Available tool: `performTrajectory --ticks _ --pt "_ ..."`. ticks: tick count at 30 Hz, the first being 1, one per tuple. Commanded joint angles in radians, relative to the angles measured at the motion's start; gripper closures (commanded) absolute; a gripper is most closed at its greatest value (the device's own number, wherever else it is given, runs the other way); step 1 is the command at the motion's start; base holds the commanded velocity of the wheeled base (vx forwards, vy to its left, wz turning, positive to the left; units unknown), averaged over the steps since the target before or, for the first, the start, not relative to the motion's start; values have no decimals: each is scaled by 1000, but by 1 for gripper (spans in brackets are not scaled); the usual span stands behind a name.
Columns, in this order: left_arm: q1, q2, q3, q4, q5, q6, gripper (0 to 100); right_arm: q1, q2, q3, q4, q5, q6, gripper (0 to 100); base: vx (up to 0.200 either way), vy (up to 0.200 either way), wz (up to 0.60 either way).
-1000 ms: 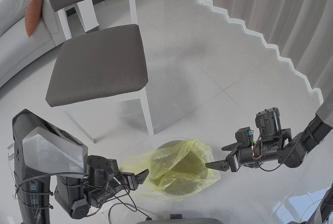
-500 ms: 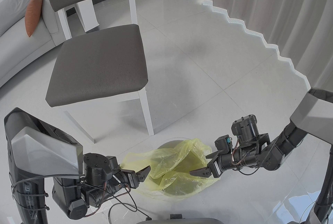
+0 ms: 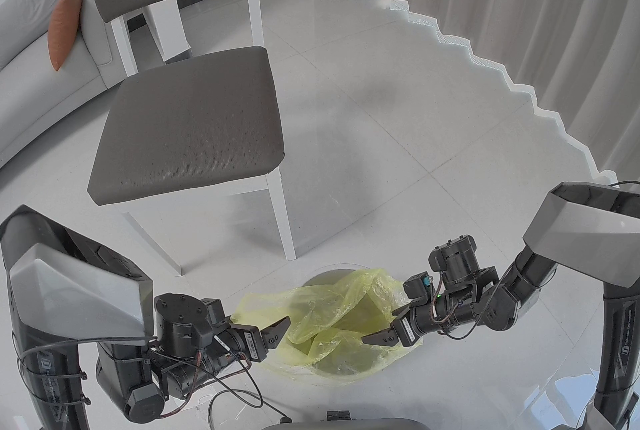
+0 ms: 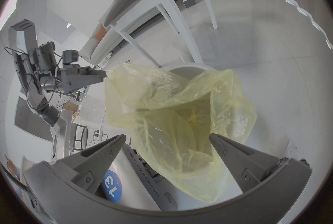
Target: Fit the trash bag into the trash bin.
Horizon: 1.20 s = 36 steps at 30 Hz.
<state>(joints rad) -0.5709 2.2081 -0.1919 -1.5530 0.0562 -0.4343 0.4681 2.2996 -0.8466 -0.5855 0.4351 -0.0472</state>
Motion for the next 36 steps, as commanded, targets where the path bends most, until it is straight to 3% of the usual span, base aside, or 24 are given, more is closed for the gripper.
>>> performTrajectory --ticks 1,24,32,36 --pt "32 -21 11 -18 -1 -12 0 -11 41 -8 0 1 -2 0 0 0 0" --pt "298 -90 104 -18 -59 -15 0 -17 26 4 -2 1 -10 0 0 0 0" --pt "246 -176 55 -18 -61 117 0 -16 -132 41 1 5 3 0 0 0 0" --pt "177 -225 -21 48 -61 224 0 -6 -253 63 29 5 17 0 0 0 0"
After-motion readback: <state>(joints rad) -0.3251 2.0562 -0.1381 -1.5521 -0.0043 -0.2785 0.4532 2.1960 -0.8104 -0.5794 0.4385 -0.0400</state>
